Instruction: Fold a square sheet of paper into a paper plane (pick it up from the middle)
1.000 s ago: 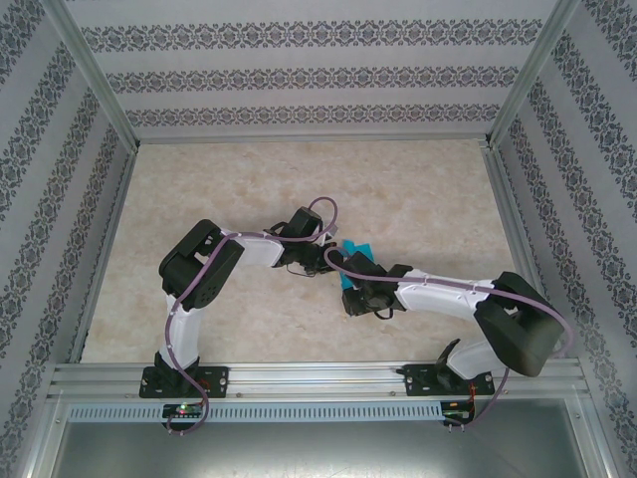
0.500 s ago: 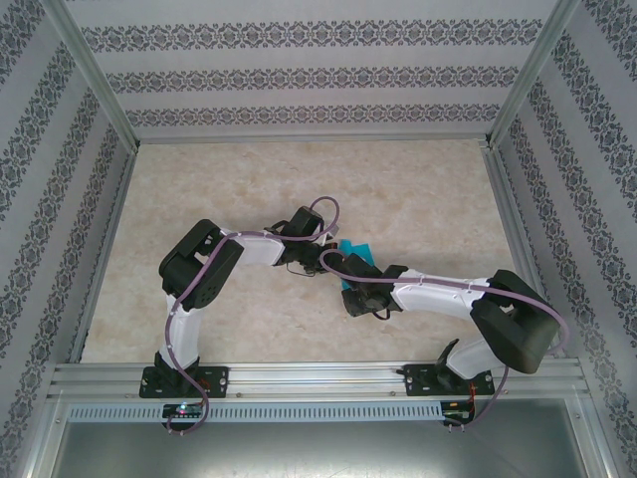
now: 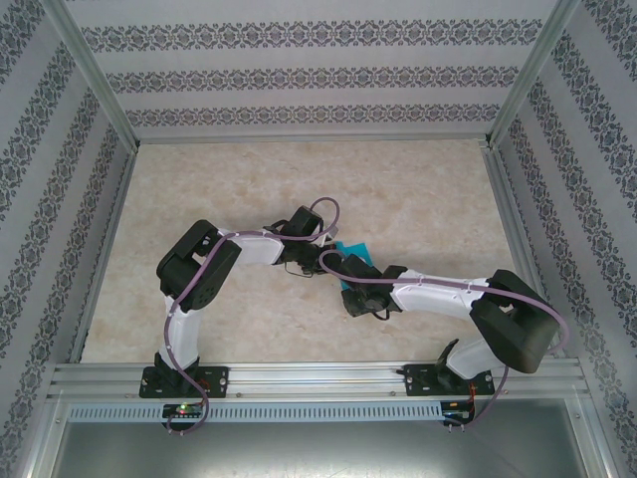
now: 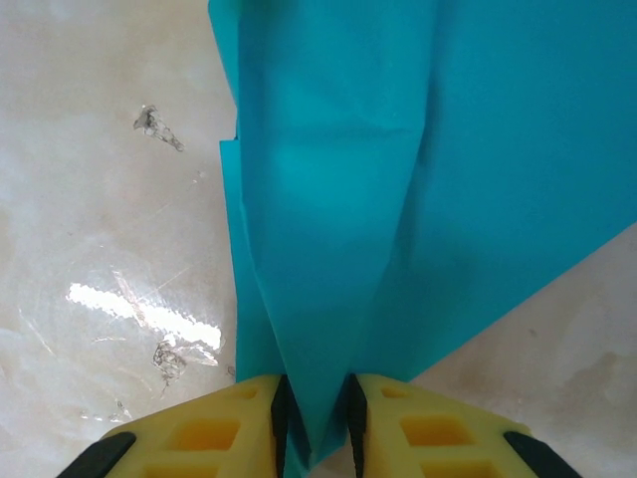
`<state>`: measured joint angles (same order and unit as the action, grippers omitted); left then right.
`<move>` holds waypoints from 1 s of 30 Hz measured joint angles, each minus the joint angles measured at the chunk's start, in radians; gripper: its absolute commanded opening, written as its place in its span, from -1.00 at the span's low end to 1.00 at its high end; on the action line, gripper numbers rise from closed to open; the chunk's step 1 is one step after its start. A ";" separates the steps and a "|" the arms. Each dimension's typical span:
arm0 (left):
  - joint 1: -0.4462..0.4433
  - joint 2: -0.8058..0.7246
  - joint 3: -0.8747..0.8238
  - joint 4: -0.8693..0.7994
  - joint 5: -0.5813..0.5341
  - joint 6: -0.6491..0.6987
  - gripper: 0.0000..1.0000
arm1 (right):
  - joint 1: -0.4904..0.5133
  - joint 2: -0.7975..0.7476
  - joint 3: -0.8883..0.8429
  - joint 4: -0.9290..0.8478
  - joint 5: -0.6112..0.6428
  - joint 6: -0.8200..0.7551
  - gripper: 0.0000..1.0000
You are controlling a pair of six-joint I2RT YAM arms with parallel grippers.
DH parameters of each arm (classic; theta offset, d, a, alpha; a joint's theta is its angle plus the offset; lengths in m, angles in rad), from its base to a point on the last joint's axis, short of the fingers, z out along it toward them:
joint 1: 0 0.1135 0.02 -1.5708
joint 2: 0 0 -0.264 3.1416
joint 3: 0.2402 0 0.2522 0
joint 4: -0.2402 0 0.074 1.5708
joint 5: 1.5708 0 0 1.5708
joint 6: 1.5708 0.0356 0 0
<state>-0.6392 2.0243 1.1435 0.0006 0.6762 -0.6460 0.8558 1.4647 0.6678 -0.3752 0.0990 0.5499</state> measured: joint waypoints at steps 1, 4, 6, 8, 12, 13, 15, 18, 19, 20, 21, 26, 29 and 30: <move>0.000 0.000 0.003 -0.010 -0.002 0.006 -1.00 | 0.001 0.000 0.000 0.000 0.001 0.000 -0.51; 0.000 0.000 0.009 -0.026 -0.004 0.019 -1.00 | 0.006 0.000 0.000 0.000 0.010 0.000 -0.48; 0.000 0.000 0.015 -0.038 -0.004 0.029 -1.00 | 0.007 0.000 0.000 0.001 0.010 0.000 -0.45; 0.000 0.001 0.026 -0.056 -0.004 0.037 -1.00 | 0.012 0.001 0.001 0.001 0.013 -0.001 -0.41; 0.000 0.017 0.054 -0.084 -0.003 0.046 -1.00 | 0.019 0.000 0.003 0.001 0.017 -0.003 -0.35; 0.000 0.021 0.060 -0.090 -0.002 0.048 -1.00 | 0.019 -0.002 0.003 0.000 0.016 -0.005 -0.34; 0.000 0.029 0.075 -0.099 -0.002 0.056 -1.00 | 0.019 -0.011 0.003 -0.003 0.014 -0.005 -0.33; 0.000 0.040 0.090 -0.106 0.004 0.066 -1.00 | 0.019 -0.047 0.002 -0.020 0.013 -0.008 -0.31; 0.000 0.043 0.093 -0.107 0.005 0.068 -1.00 | 0.019 -0.066 0.002 -0.023 0.012 -0.008 -0.30; 0.000 0.045 0.096 -0.109 0.005 0.071 -1.00 | 0.017 -0.095 0.000 -0.025 0.007 -0.008 -0.30; 0.000 0.046 0.098 -0.111 0.005 0.072 -1.00 | 0.014 -0.128 -0.003 -0.025 -0.002 -0.008 -0.29; 0.000 0.048 0.103 -0.117 0.005 0.083 -1.00 | -0.045 -0.264 -0.016 -0.010 -0.067 -0.008 -0.38; 0.000 0.053 0.108 -0.117 0.011 0.086 -1.00 | -0.110 -0.279 -0.033 0.021 -0.132 -0.003 -0.47; 0.000 0.053 0.108 -0.118 0.012 0.087 -1.00 | -0.133 -0.276 -0.042 0.035 -0.160 0.000 -0.49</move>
<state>-0.6392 2.0777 1.2518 -0.1173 0.6884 -0.5594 0.7227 1.1889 0.6262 -0.3405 -0.0612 0.5499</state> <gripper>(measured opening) 0.066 0.276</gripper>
